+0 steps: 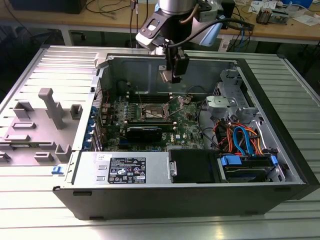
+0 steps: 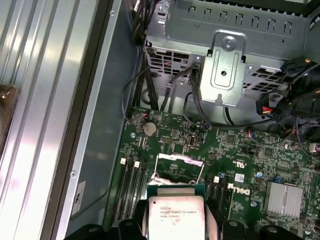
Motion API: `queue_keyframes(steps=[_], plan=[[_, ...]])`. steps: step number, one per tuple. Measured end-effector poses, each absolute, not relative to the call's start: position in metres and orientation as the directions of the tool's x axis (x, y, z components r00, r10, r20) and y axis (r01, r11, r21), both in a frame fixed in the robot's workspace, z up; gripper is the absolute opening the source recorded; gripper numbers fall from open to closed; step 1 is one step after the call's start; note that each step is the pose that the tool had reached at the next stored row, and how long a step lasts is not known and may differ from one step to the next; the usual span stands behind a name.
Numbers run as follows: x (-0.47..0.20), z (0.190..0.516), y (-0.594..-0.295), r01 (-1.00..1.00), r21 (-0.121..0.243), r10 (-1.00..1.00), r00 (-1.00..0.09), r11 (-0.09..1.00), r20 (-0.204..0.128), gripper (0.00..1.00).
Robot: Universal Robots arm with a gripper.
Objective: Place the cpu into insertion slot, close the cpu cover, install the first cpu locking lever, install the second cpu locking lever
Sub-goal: 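Place the cpu into insertion slot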
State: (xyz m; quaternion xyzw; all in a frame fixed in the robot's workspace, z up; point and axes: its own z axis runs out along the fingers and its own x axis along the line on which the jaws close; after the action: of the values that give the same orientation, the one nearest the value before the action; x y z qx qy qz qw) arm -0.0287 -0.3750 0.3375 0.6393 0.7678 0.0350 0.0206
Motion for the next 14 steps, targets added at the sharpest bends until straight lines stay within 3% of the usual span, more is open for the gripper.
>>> queue_keyframes(steps=[5,14], plan=[[-0.0287,0.3363,-0.3751,0.992,0.080,0.995,-0.102,0.101,0.012,0.55],[-0.0286,0.3358,-0.3750,0.993,0.080,0.996,-0.091,0.090,0.012,0.55]])
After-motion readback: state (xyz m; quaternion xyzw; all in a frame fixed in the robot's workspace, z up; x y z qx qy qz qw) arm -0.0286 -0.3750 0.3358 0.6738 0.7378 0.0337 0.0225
